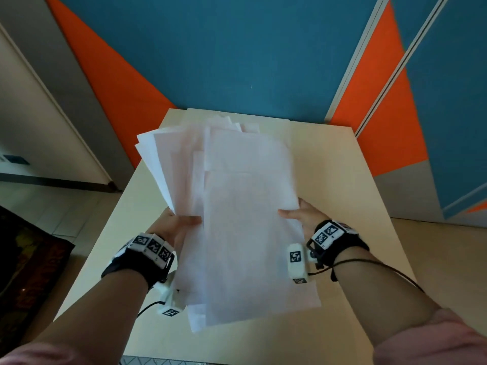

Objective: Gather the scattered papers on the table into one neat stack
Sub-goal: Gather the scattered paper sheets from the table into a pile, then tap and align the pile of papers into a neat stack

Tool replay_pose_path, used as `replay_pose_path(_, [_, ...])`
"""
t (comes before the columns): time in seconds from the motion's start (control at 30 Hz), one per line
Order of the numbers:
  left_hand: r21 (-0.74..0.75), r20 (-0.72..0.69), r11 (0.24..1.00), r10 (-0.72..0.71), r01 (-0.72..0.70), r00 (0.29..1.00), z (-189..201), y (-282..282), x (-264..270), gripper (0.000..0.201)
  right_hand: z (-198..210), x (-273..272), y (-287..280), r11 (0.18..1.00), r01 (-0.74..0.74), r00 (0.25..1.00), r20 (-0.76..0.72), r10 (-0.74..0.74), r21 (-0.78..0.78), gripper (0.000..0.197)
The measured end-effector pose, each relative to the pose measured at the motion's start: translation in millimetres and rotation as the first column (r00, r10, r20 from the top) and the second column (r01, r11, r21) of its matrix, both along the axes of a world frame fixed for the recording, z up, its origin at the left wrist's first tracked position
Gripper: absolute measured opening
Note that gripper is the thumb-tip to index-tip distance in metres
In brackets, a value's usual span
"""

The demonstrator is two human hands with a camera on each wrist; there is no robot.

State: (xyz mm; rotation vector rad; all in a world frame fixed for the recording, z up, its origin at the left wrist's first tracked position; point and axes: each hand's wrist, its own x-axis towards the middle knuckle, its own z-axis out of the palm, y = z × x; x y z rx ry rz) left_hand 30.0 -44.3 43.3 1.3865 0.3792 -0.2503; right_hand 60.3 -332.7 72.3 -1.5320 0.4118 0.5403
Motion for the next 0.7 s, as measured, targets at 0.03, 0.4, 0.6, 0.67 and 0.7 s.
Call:
replay_pose_path(0.03, [0.001,0.018,1.0,-0.025,0.025,1.0,-0.2,-5.5,0.0,0.04,-3.2,-1.7,1.0,0.999,-0.038,0.999,-0.025,0.038,0.002,0.048])
replay_pose_path(0.4, [0.066,0.103,0.994,-0.092,0.086,0.99,14.3,-39.5,14.5,0.04,1.4,4.6,-16.7,0.977,0.123,0.963,0.26,-0.075,-0.174,0.049])
replay_pose_path(0.6, [0.041,0.242,0.998,0.035,-0.047,0.97,52.0,-50.9,42.5,0.035,37.1,7.7,-15.4,0.946,0.317,0.841,0.481,-0.247,-0.068,0.04])
replay_pose_path(0.67, [0.016,0.265,0.999,0.038,-0.044,0.964,60.1,-54.3,45.0,0.03,44.6,5.9,-15.5,0.937,0.348,0.804,0.522,-0.285,-0.024,0.041])
replay_pose_path(0.7, [0.003,0.274,0.999,0.041,-0.044,0.961,59.7,-54.2,45.4,0.029,45.4,4.2,-15.8,0.935,0.355,0.797,0.529,-0.291,-0.02,0.042])
